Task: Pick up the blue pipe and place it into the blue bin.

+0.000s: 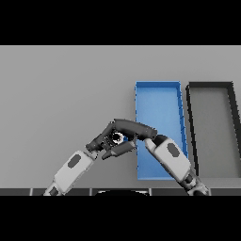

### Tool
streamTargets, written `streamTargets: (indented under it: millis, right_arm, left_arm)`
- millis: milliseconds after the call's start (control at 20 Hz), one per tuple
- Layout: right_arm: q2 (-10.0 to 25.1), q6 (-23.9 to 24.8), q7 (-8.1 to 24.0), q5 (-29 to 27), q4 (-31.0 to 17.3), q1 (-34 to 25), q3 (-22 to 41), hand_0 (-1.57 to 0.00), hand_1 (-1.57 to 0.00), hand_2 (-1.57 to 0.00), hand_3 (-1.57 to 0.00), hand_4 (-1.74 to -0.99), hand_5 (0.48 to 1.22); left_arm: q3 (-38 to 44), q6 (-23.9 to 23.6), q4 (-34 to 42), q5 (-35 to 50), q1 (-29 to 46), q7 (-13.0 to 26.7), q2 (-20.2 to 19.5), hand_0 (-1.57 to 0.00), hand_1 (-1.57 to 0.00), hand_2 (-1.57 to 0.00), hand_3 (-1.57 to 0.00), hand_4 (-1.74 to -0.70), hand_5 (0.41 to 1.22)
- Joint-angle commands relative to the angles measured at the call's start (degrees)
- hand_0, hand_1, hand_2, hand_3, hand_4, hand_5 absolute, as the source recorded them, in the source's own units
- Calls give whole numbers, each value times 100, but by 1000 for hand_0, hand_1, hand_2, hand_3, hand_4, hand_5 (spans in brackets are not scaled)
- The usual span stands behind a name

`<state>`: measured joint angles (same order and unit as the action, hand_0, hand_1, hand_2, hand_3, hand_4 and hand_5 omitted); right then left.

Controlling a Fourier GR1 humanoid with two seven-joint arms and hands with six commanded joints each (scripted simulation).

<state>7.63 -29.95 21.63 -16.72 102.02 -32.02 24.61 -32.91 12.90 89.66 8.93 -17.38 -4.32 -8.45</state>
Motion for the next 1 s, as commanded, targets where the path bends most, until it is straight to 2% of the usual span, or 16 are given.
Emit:
streamTargets:
  millis: [0, 150, 250, 300, 350, 450, 500, 550, 600, 700, 800, 900, 950]
  right_arm:
    - [21, -30, -81, 131, 40, 23, 4, -1424, -1427, -1427, -1376, -1456, 1010]
    - [-20, -70, -460, 358, 106, 88, 27, -1496, -1497, -1497, -1471, -1469, 1113]
    - [-103, -153, -126, 214, 35, 59, -24, -1523, -1524, -1524, -1507, -1473, 1152]
    - [-171, -177, -24, 135, 63, 68, -39, -1533, -1533, -1533, -1520, -1474, 1166]
    - [-214, -181, 4, 167, 62, 96, -53, -1540, -1541, -1541, -1530, -1477, 1177]
    - [-219, -267, -217, 377, 109, 200, -39, -1551, -1552, -1552, -1545, -1480, 1193]
    - [-255, -311, -249, 438, 133, 219, -27, -1555, -1556, -1556, -1550, -1481, 1198]
    - [-281, -304, -143, 410, 236, 281, -15, -1558, -1559, -1559, -1554, -1481, 1203]
    - [-329, -288, -28, 392, 221, 234, -78, -1561, -1561, -1561, -1558, -1482, 1206]
    - [-370, -352, -90, 341, 191, 284, -165, -1565, -1565, -1565, -1562, -1483, 1212]
    - [-456, -421, -166, 415, 200, 358, -165, -1567, -1567, -1567, -1566, -1484, 1215]
    - [-550, -423, 71, 366, 239, 308, -195, -1568, -1568, -1568, -1567, -1484, 1217]
    - [-552, -448, 11, 394, 251, 363, -244, -1569, -1569, -1569, -1568, -1485, 1218]
  left_arm:
    - [2, 3, -14, -24, -25, 18, -39, -1429, -1423, -1419, -588, -1719, 1214]
    - [-51, -52, 44, -110, -128, 66, -130, -1498, -1453, -1493, -527, -1730, 1217]
    - [-156, -95, 16, -157, -75, -63, -181, -1499, -1356, -1521, -505, -1734, 1219]
    - [-163, -80, -33, -226, -155, -165, -194, -1426, -1220, -1350, -531, -1637, 1219]
    - [-190, -47, -108, -296, -183, -287, -222, -1407, -1190, -1242, -518, -1544, 1219]
    - [-170, 131, -136, -315, -230, -177, -308, -979, -802, -819, -332, -1343, 1220]
    - [-171, 274, -117, -325, -247, -86, -354, -783, -642, -655, -266, -1251, 1220]
    - [-173, 396, -101, -332, -224, -76, -366, -626, -513, -524, -212, -1179, 1213]
    - [-153, 437, -116, -382, -237, -85, -364, -501, -410, -419, -170, -1110, 1184]
    - [-125, 438, -78, -606, -226, -41, -400, -320, -262, -268, -108, -995, 1042]
    - [-64, 344, -186, -695, -243, 17, -377, -205, -167, -171, -69, -912, 901]
    - [-80, 259, -172, -738, -225, 76, -380, -131, -107, -109, -44, -854, 794]
    - [-73, 225, -212, -758, -242, 57, -367, -104, -85, -87, -35, -836, 754]
